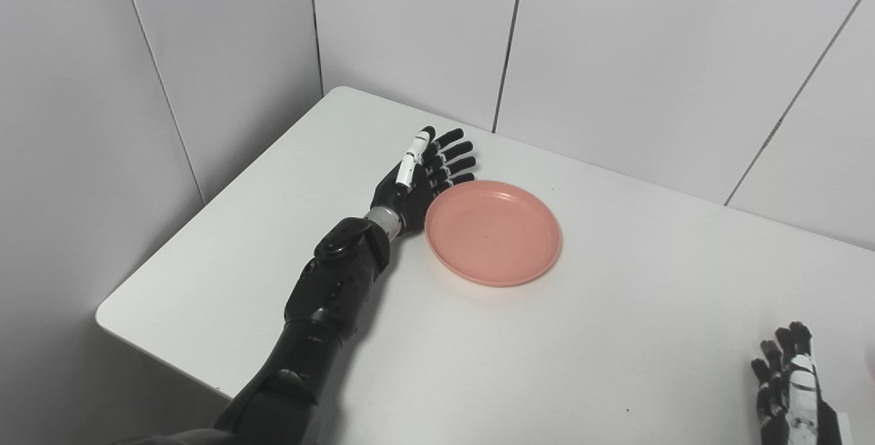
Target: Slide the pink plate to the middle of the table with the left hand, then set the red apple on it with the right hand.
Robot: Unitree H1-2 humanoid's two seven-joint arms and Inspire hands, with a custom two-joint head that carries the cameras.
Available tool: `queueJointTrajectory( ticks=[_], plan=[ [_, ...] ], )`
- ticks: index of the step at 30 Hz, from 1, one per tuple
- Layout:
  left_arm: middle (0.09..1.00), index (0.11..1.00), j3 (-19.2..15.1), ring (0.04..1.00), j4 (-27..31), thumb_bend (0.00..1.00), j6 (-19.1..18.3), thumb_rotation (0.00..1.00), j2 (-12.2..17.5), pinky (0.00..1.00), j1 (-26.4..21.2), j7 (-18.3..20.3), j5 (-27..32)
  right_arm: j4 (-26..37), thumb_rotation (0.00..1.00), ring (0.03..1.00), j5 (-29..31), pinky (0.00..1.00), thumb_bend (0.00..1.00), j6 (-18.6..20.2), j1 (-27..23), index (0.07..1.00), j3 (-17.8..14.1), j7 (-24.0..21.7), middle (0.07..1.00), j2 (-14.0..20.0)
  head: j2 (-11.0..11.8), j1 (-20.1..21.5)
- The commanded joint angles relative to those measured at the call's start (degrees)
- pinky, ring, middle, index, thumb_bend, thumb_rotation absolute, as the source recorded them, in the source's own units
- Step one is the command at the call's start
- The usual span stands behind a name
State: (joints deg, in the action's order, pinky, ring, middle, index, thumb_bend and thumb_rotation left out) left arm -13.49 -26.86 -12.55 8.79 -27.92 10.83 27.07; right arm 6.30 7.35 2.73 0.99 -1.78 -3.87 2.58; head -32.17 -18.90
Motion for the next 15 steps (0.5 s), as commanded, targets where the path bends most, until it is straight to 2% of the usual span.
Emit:
queueJointTrajectory(
  ticks=[1, 15],
  plan=[
    [0.858, 0.837, 0.7, 0.847, -0.1, 0.34, -1.4, 1.00, -0.9, 0.82, 0.2, 0.1, -0.6, 0.9, 1.00, 0.991, -0.3, 1.00, 0.18, -2.1, -1.0, 0.995, 0.1, -0.1, 0.997, -0.1, -0.1, 0.1],
    [0.859, 0.839, 1.0, 0.845, 0.8, 0.34, -1.7, 1.00, -2.9, 0.82, 0.7, -0.2, -0.5, 0.4, 1.00, 0.979, -0.4, 1.00, 0.20, -2.5, -1.3, 0.994, 0.1, -0.1, 0.997, -0.5, -0.5, 1.2]
  ],
)
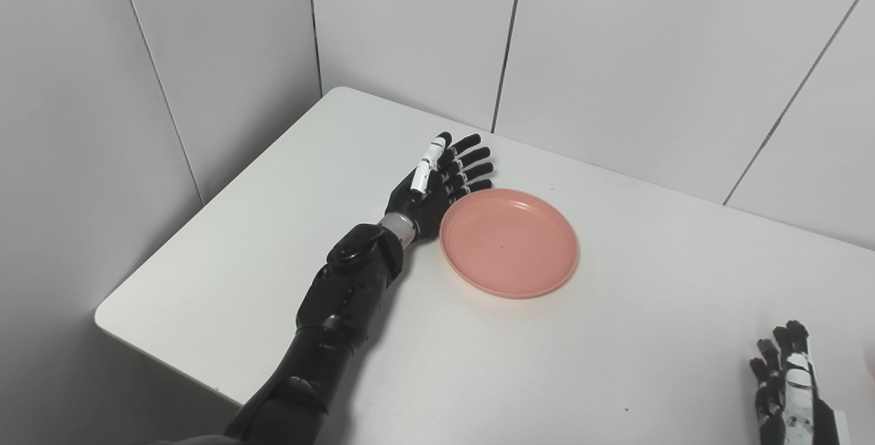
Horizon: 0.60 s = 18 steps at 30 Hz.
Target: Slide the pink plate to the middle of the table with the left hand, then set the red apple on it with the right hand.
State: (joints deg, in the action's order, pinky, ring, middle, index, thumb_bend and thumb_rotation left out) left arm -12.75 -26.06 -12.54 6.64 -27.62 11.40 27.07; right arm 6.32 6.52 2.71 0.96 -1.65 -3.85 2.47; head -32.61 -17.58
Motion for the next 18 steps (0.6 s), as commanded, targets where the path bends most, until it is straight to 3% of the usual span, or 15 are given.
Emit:
queueJointTrajectory(
  ticks=[1, 18],
  plan=[
    [0.859, 0.838, 0.2, 0.844, -0.1, 0.34, -1.8, 1.00, -0.8, 0.82, 0.4, -0.7, -0.3, 0.3, 1.00, 0.979, 0.6, 1.00, 0.20, -2.6, -1.3, 0.994, -0.1, -0.2, 0.998, -0.5, -0.1, 0.0],
    [0.854, 0.834, 2.0, 0.843, 2.0, 0.33, -2.2, 1.00, -4.3, 0.83, 1.9, -1.3, -1.2, 0.3, 1.00, 0.979, -0.6, 1.00, 0.20, -2.8, -1.4, 0.985, 0.2, 0.4, 0.990, -0.8, -0.8, 1.3]
  ],
)
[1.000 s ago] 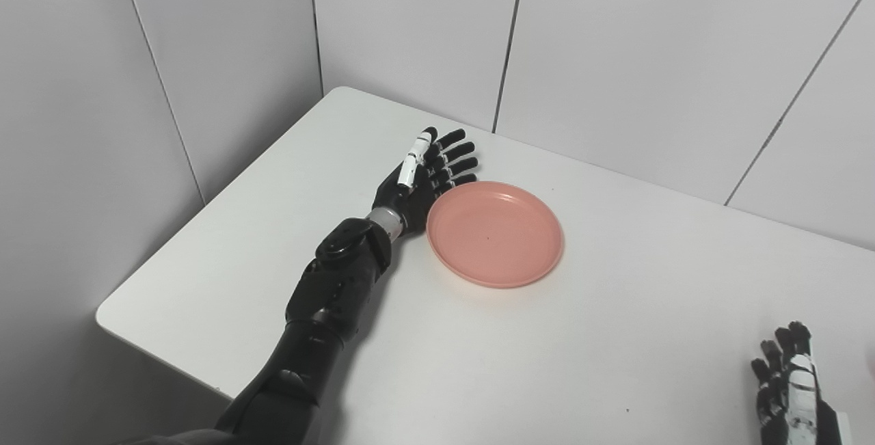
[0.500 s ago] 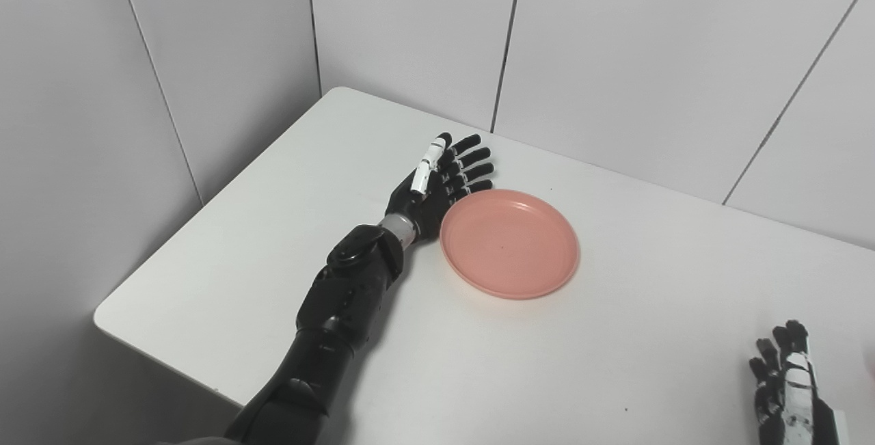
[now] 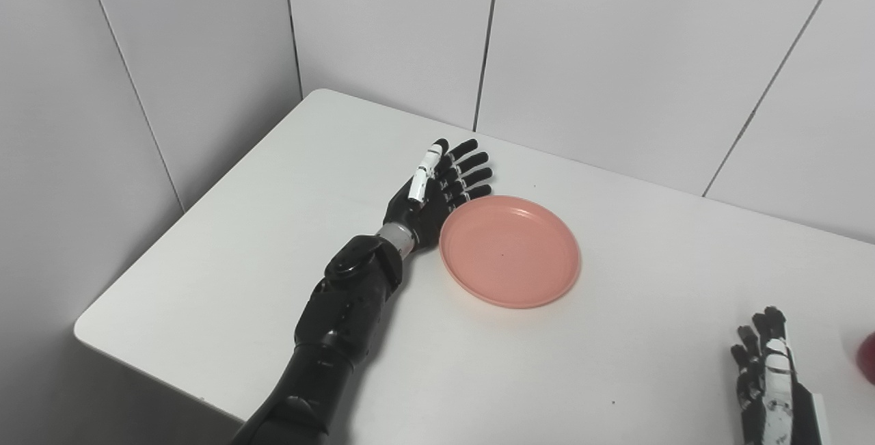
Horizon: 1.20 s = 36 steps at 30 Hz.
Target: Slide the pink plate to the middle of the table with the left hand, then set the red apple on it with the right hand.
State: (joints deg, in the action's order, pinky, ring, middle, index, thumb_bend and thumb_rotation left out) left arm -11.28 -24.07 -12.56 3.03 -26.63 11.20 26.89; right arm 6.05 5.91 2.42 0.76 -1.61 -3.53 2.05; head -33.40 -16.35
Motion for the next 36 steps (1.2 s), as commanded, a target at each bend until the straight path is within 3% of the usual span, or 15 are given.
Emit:
queueJointTrajectory(
  ticks=[1, 36],
  plan=[
    [0.851, 0.831, 0.8, 0.841, 0.1, 0.32, -2.1, 1.00, -0.9, 0.83, 1.0, -1.2, -1.2, 0.5, 1.00, 0.978, -0.1, 1.00, 0.20, -2.6, -1.2, 0.985, 0.1, 0.1, 0.989, -0.4, -0.1, 0.1],
    [0.850, 0.831, 6.2, 0.838, 4.3, 0.33, -3.2, 1.00, -4.2, 0.81, 3.4, -0.9, -3.0, 2.2, 1.00, 0.964, -1.1, 1.00, 0.23, -1.7, -0.7, 0.982, 0.4, 0.8, 0.979, -1.5, -2.4, 4.4]
  ],
)
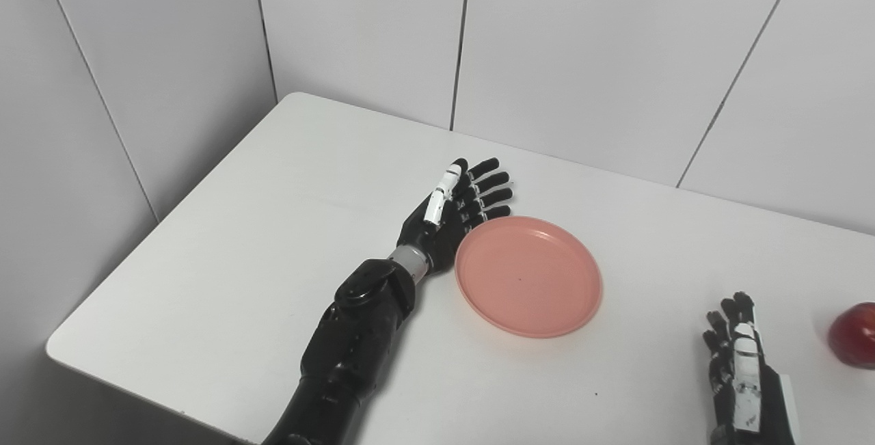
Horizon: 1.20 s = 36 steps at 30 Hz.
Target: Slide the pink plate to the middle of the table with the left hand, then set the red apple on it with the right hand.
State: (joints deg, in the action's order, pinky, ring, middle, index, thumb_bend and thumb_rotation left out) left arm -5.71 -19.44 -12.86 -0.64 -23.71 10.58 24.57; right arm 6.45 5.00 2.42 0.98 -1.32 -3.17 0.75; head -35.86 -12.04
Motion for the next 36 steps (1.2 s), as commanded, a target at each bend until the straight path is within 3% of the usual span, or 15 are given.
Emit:
queueJointTrajectory(
  ticks=[1, 18, 36],
  plan=[
    [0.851, 0.832, 0.9, 0.840, -0.2, 0.33, -3.0, 1.00, -0.7, 0.81, 0.5, -0.1, -0.7, 1.9, 1.00, 0.963, -0.4, 1.00, 0.23, -1.6, -0.9, 0.981, 0.1, 0.5, 0.979, -0.3, 0.0, 0.3],
    [0.844, 0.824, 3.5, 0.831, 1.5, 0.34, -4.7, 1.00, -3.1, 0.81, 1.0, -0.2, -1.4, 2.6, 1.00, 0.957, -3.0, 0.98, 0.24, -0.8, -0.6, 0.969, 1.3, 2.2, 0.972, -1.8, -0.7, 4.8],
    [0.856, 0.835, 3.9, 0.846, 4.8, 0.35, -5.7, 1.00, -2.6, 0.84, 2.3, -0.5, -1.3, 2.4, 1.00, 0.938, -5.1, 0.98, 0.25, 0.0, -1.0, 0.956, 2.0, 4.2, 0.954, -3.1, -1.5, 9.5]
  ],
)
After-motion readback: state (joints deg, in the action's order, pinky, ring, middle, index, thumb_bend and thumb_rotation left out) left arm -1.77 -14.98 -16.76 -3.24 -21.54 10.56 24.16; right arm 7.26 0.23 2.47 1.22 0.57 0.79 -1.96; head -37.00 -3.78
